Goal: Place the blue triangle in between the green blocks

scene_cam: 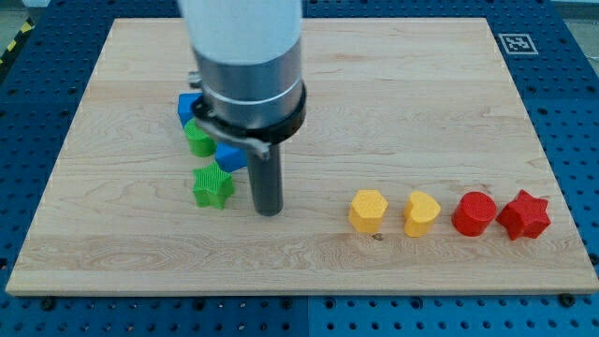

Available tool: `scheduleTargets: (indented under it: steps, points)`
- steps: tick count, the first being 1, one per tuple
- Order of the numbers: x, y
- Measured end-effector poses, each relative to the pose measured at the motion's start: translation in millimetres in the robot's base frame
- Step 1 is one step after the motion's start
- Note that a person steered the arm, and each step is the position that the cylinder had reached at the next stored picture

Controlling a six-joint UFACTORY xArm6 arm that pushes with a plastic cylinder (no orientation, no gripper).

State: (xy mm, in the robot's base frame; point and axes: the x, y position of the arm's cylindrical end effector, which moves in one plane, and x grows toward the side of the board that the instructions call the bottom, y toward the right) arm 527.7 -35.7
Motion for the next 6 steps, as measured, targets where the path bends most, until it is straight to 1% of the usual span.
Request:
scheduleTargets:
  steps: [1, 2, 3, 6]
  points:
    - [-35, 1]
    - [-57, 1]
    - [-58, 0]
    - [-58, -44]
